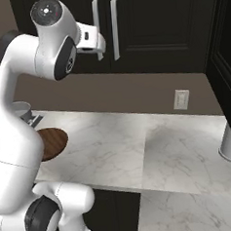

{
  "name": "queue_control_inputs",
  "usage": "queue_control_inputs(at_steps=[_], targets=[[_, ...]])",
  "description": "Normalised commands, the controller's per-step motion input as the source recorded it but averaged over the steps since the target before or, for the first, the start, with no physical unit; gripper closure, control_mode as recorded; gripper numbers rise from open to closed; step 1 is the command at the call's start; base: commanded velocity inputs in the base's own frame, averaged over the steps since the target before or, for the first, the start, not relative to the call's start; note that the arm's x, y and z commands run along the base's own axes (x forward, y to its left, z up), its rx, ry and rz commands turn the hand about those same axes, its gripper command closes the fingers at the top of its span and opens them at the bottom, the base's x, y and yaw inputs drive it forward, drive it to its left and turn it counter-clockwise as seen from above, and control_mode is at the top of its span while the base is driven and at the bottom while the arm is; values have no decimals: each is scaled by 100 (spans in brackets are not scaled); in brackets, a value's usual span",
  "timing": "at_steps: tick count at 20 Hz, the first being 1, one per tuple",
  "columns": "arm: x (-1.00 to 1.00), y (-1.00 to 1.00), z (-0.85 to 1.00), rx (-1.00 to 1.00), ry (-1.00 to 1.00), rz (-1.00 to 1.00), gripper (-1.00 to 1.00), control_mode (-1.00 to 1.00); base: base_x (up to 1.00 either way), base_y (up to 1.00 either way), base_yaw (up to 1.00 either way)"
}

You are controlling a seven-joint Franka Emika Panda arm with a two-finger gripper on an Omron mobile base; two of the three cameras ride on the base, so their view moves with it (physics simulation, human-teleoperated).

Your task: Open the cabinet and move the ladle to the pot. Then close the cabinet.

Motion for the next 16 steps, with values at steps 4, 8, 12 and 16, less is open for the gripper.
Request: queue_control_inputs(at_steps=[4, 8, 12, 16], targets=[[6, 0, 7, 0, -13, 0, -100, -100, 0, 0, 0], [8, 0, 0, 0, -14, 0, -100, -100, 0, 0, 0], [3, 0, 0, 0, -24, 0, -100, -100, 0, 0, 0], [2, -1, 0, 0, -8, -2, -100, -100, 0, 0, 0]])
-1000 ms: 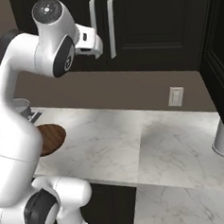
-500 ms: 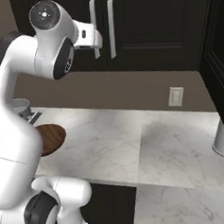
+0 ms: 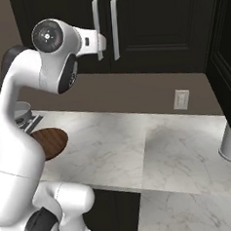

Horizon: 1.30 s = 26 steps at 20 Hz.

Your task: Open the cabinet and move the ladle to the pot. Then close the cabinet.

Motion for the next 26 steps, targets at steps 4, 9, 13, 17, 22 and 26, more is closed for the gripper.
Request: queue_control_inputs(at_steps=[4, 9, 13, 17, 22, 26], targets=[[13, 0, 0, 0, -1, -2, -100, -100, 0, 0, 0], [20, -1, 0, 0, 0, -2, -100, -100, 0, 0, 0], [27, -2, 0, 0, 0, -2, -100, -100, 0, 0, 0], [44, -7, 0, 0, 0, -2, -100, -100, 0, 0, 0], [52, -8, 0, 0, 2, 0, -100, -100, 0, 0, 0], [45, -6, -1, 0, 0, 0, -100, -100, 0, 0, 0]])
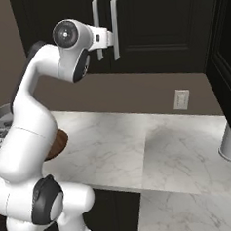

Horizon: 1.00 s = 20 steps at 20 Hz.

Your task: Open the cabinet and move the ladle to the pot. Then close the cabinet.

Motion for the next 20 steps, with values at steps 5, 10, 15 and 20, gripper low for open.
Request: queue_control_inputs(at_steps=[5, 10, 15, 20], targets=[[43, -5, -11, 0, 0, 0, -100, -100, 0, 0, 0], [35, -3, -7, 1, 0, 0, -100, -100, 0, 0, 0], [37, -8, -2, 3, 0, 0, -100, -100, 0, 0, 0], [37, -3, -4, 1, 0, 0, -100, -100, 0, 0, 0]])
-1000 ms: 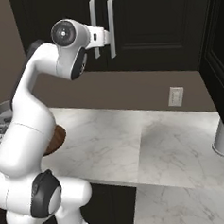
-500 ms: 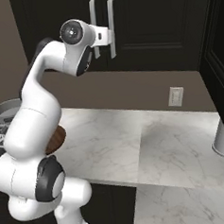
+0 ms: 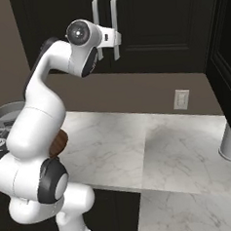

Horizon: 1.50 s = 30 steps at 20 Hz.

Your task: Open the cabinet and move the ladle to the pot. Then close the cabinet.

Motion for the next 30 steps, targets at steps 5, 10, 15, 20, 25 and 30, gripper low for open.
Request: queue_control_inputs(at_steps=[5, 10, 15, 20, 25, 30], targets=[[15, 0, -5, 0, 0, 0, 100, -100, 0, 0, 0], [0, 0, -2, 0, 1, 0, 100, -100, 0, 0, 0], [-1, 17, -1, 0, 0, 7, 100, -100, 0, 0, 0], [-19, 20, 1, 0, 0, 1, 100, -100, 0, 0, 0], [-36, 35, 17, 0, 0, -2, 100, -100, 0, 0, 0], [-57, 36, 28, 0, 0, -9, 100, -100, 0, 0, 0]])
